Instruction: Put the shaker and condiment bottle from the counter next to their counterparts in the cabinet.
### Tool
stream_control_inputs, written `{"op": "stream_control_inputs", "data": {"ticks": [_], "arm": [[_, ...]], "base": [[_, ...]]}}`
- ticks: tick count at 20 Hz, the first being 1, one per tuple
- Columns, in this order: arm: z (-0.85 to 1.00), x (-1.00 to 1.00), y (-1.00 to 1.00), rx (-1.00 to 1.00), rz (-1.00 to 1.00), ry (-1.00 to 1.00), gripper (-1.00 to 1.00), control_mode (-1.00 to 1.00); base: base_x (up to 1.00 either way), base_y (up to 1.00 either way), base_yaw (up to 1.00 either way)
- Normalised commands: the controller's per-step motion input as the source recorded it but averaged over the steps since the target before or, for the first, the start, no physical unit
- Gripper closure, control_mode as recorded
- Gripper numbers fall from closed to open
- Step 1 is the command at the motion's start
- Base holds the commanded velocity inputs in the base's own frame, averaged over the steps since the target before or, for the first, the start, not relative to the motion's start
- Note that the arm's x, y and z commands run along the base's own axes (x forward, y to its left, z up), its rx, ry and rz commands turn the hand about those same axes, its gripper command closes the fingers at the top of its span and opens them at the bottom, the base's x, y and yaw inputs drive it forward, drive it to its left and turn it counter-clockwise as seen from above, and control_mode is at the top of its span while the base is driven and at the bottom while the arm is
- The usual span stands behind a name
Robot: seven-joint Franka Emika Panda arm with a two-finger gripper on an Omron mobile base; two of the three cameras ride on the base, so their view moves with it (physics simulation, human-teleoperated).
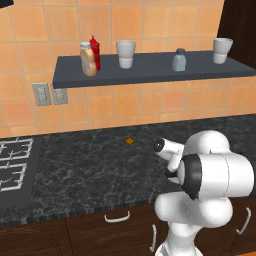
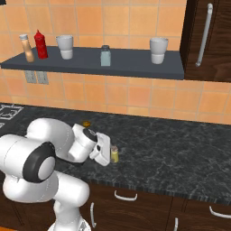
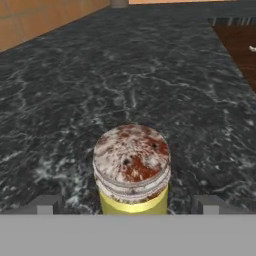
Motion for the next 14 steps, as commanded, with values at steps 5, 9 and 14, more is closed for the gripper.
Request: {"op": "stream_control_inputs", "data": {"ticks": [5, 9, 14], "arm": [[-0.03, 0.25, -0.12, 0.0, 0.0, 0.0, -1.0, -1.0], [-0.07, 0.28, -0.16, 0.0, 0.0, 0.0, 1.0, -1.0], [-0.05, 0.18, -0.17, 0.0, 0.05, 0.0, 1.0, -1.0]], "base": [[0.0, 0.0, 0.0], [0.0, 0.0, 0.0], [0.0, 0.0, 0.0]]}}
